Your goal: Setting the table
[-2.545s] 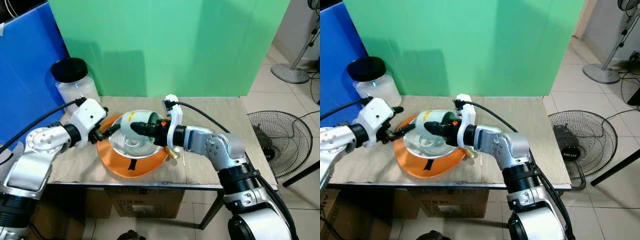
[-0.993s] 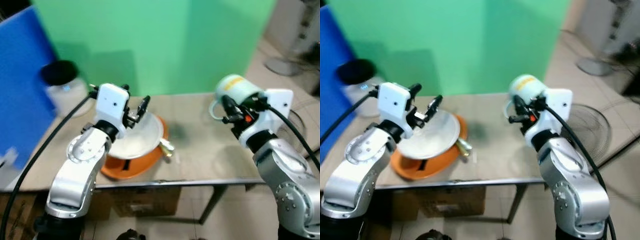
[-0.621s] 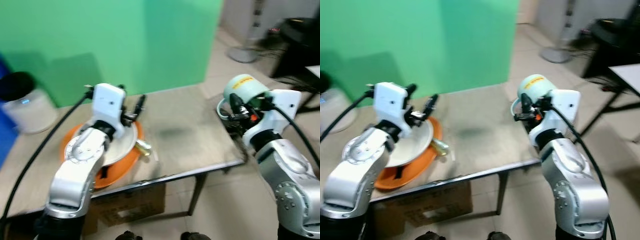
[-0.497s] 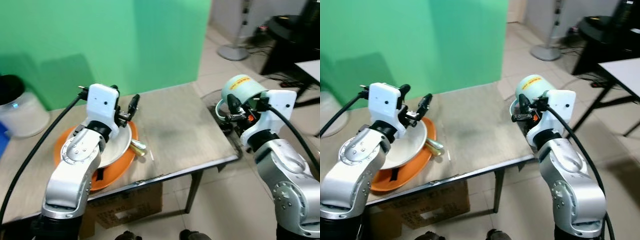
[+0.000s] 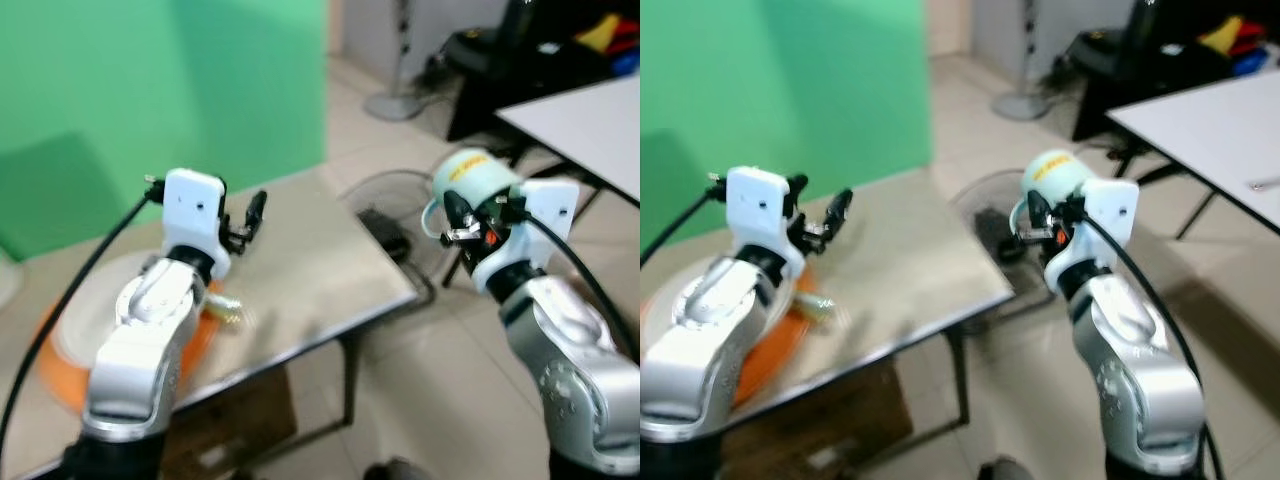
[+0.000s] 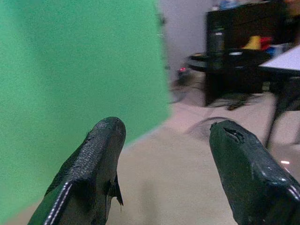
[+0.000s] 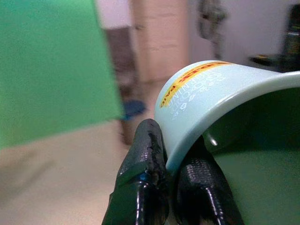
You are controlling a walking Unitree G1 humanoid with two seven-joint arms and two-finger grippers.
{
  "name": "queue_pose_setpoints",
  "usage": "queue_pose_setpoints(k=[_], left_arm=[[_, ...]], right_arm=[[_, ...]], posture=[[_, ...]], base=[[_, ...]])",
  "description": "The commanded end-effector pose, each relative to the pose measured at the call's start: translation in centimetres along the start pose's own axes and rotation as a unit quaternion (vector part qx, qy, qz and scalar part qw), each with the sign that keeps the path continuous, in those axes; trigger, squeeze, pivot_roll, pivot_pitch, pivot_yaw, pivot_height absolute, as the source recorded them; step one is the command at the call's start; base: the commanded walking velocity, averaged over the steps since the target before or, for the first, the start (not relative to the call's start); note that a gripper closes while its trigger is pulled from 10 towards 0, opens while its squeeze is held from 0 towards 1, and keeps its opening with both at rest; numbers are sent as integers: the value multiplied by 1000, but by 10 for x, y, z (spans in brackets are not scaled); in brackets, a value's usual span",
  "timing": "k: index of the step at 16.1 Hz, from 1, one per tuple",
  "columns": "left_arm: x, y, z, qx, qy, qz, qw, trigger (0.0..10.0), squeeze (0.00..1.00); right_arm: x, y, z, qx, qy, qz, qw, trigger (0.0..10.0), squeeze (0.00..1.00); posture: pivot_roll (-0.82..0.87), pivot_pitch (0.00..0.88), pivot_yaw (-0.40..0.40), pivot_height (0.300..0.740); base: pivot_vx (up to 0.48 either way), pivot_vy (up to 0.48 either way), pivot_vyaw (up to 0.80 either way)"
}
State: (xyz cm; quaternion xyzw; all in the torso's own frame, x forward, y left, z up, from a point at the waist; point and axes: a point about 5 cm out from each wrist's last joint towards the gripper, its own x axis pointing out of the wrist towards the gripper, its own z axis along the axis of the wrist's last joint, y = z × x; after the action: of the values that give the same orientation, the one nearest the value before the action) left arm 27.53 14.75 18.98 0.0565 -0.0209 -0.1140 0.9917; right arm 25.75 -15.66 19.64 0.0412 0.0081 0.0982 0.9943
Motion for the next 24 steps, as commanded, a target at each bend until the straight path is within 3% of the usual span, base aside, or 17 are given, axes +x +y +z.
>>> queue_pose_setpoints(k=[1,3,10,12,19,24], left_arm=[[-1,6,1,-1,-1,16,1000,10000,0],[-2,8,1,0,-2,29,1000,10000,0],[0,5,1,-1,-1,34,999,10000,0],[0,4,0,2,2,31,1000,10000,0],[3,1,0,5,2,22,1000,10000,0],[5,-1,0,5,4,12,1000,10000,0]], right_arm=[[1,2,-3,-14,8,-2,1000,10000,0],[3,2,-2,-36,-2,-5,999,10000,0],[3,-9,-7,-34,3,-57,998,10000,0],[3,-10,-9,-70,9,-58,996,10000,0],[-1,-7,-12,-45,15,-46,998,10000,0],[-5,-10,-14,-30,20,-62,997,10000,0]], posture=[[79,0,44,740],[79,0,39,740],[72,0,40,740],[72,0,41,740],[56,0,52,740],[41,0,65,740]], base=[[0,0,-763],[0,0,-716],[0,-303,-64],[0,-382,0],[0,-382,0],[0,-383,-800]])
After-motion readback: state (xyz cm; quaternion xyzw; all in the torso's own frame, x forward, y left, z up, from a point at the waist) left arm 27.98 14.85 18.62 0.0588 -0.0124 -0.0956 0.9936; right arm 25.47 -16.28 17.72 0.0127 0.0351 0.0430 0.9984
